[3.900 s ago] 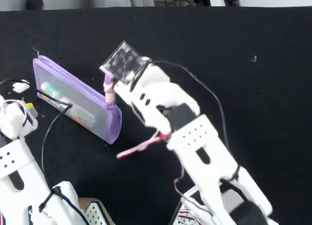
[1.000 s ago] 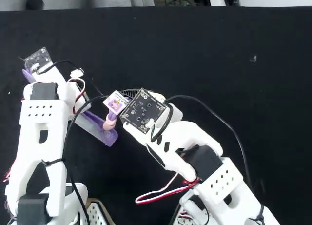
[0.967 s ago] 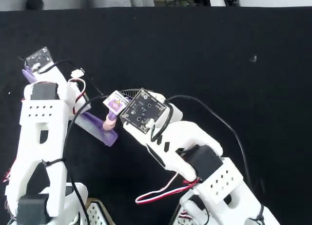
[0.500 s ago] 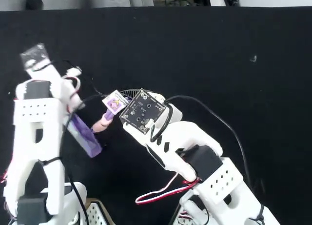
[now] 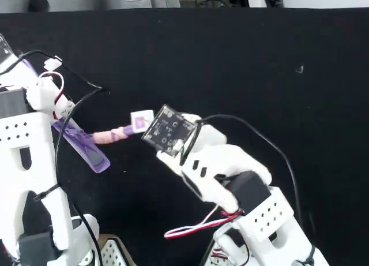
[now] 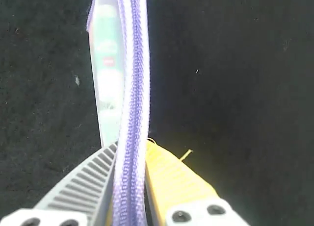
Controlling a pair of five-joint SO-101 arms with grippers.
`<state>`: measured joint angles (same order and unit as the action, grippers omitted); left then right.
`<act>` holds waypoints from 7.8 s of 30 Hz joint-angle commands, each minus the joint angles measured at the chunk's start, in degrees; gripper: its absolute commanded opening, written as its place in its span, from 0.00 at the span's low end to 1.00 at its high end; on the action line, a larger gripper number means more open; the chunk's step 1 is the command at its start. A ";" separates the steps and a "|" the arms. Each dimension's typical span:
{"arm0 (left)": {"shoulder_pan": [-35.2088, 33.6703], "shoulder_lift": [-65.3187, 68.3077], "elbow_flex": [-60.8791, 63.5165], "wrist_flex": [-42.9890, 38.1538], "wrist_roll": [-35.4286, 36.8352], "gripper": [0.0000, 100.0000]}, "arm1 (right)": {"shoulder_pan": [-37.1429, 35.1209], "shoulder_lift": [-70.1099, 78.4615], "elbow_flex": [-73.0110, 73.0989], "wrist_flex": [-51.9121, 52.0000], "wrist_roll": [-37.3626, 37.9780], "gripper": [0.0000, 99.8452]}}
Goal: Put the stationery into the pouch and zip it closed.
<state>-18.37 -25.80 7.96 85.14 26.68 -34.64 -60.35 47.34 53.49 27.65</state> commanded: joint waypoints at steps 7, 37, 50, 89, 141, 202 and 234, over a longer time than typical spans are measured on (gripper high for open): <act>-0.57 -0.53 -4.00 -2.29 5.54 0.03 | 9.85 -15.34 2.59 13.36 0.70 0.01; 4.26 -0.18 -15.25 1.32 10.02 0.03 | 44.13 -33.71 22.73 21.80 14.77 0.01; 11.65 2.99 0.22 -6.24 9.85 0.03 | 33.93 -33.19 12.35 21.71 7.74 0.01; 32.13 8.79 3.12 9.32 1.85 0.26 | 17.49 -33.19 14.99 20.40 2.37 0.01; 12.35 8.79 -3.38 8.62 -8.09 0.03 | 29.98 -33.80 15.69 21.54 5.89 0.01; -1.01 8.97 -29.14 10.29 2.02 0.03 | 49.41 -33.27 16.40 25.85 20.75 0.01; -6.46 9.41 -31.25 8.35 4.22 0.03 | 72.53 -33.71 24.75 32.70 62.68 0.01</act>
<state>-16.26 -15.52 -17.10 95.78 30.37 31.03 -93.76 71.87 86.29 88.48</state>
